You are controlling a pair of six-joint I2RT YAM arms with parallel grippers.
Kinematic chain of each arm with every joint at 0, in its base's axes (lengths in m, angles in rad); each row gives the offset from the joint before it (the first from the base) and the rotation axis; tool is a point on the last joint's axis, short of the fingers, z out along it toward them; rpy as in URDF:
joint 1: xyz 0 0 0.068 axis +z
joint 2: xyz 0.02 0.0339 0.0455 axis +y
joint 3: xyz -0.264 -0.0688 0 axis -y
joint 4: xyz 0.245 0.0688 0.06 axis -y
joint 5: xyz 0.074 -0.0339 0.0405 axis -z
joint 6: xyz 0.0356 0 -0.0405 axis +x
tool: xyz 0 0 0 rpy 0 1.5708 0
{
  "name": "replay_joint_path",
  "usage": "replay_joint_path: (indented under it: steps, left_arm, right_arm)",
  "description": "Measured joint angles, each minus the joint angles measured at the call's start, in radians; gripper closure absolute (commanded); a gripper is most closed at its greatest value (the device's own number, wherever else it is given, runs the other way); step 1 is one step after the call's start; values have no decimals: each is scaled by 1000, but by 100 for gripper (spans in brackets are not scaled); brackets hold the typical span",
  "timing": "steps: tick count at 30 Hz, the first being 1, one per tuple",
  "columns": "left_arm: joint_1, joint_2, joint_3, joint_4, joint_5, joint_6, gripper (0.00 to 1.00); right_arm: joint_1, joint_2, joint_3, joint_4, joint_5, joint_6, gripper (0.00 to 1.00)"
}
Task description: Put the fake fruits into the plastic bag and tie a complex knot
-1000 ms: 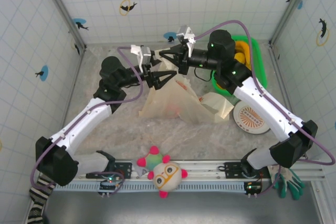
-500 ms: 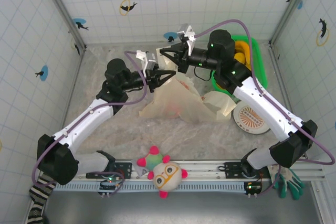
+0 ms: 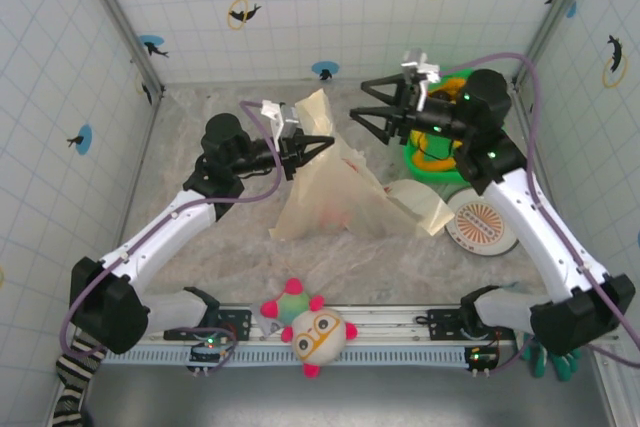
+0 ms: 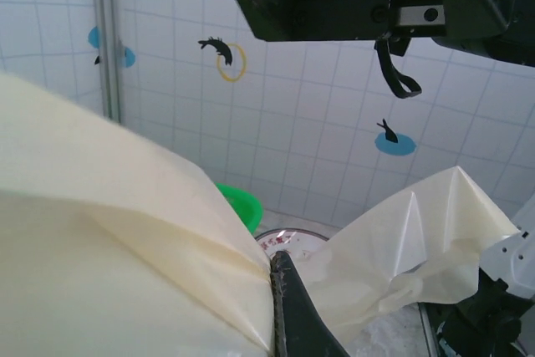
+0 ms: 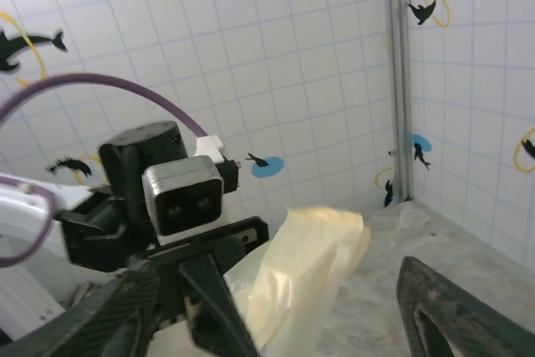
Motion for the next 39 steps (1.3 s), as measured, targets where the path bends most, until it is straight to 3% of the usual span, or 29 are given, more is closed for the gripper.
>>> replay_joint_path:
  steps: [1, 6, 20, 22, 25, 30, 39]
  left_arm:
    - [0, 0, 0, -1, 10, 8, 100]
    - [0, 1, 5, -21, 79, 54, 100]
    - [0, 0, 26, -52, 160, 165, 100]
    - [0, 0, 26, -52, 167, 175, 100]
    - [0, 0, 26, -52, 171, 181, 100]
    - [0, 0, 26, -53, 166, 183, 99]
    - [0, 0, 7, -51, 126, 182, 84]
  right_arm:
    - [-23, -26, -23, 4, -15, -6, 0]
    - [-25, -59, -44, 11, -98, -106, 0]
    - [134, 214, 68, -30, -123, -78, 2]
    - [151, 236, 98, -27, -123, -52, 14]
    - [164, 265, 134, 23, -127, 13, 41]
    - [179, 297, 177, 76, -143, 85, 100]
    - [161, 295, 206, 52, -114, 65, 100]
